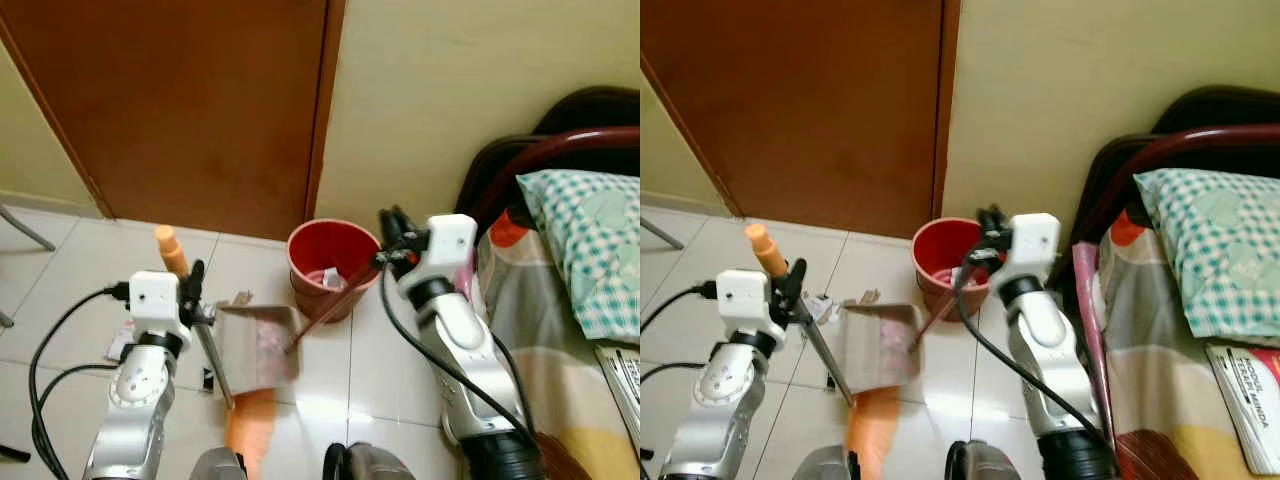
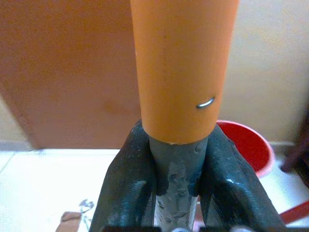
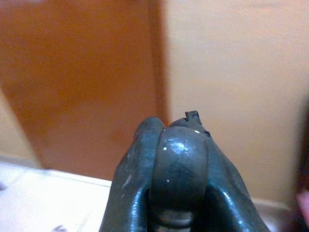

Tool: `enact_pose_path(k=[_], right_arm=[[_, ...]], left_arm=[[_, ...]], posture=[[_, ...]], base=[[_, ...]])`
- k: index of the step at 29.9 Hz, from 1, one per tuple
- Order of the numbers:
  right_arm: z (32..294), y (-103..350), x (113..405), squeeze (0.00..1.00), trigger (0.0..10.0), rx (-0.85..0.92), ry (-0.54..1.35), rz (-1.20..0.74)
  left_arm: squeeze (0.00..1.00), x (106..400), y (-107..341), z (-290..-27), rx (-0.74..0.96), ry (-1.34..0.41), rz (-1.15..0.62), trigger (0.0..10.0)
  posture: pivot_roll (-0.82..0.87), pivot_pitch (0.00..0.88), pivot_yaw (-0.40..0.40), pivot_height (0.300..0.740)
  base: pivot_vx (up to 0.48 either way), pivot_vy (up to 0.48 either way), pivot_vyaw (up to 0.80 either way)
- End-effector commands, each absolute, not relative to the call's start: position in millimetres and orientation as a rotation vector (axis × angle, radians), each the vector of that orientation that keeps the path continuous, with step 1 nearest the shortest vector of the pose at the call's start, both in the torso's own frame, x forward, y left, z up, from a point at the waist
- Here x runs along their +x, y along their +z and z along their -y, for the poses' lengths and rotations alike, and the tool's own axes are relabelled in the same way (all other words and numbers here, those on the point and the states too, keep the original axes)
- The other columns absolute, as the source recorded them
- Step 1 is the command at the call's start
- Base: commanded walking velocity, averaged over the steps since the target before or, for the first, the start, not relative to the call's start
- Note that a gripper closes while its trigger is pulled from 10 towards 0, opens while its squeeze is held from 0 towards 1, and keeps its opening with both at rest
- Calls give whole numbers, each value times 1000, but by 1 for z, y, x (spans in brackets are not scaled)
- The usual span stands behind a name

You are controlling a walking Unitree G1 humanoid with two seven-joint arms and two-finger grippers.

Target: Sweep floor

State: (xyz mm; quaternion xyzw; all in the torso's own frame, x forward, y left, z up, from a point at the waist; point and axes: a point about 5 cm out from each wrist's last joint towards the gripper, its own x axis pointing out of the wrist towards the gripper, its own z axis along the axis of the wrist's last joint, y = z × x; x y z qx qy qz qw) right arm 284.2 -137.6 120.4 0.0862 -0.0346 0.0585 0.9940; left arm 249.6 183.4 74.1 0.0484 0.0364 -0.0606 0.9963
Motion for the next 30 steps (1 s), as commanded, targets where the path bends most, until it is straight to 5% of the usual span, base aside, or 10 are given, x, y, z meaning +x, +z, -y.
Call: enact_pose_path(k=[1, 8, 30], right_arm=[[158, 108, 279, 0, 10000, 152, 42, 12], [183, 95, 270, 0, 10000, 130, -34, -27], [190, 78, 274, 0, 10000, 106, -112, -80]], left_arm=[[0, 241, 62, -180, 175, -179, -141, 10000], [0, 241, 67, -174, 150, -208, -121, 10000], [0, 240, 70, -168, 160, -241, -112, 10000]], posture=[[-12, 107, -45, 740], [-7, 107, -44, 740], [13, 76, -42, 740]], base=[[0, 0, 0], [0, 0, 0], [0, 0, 0]])
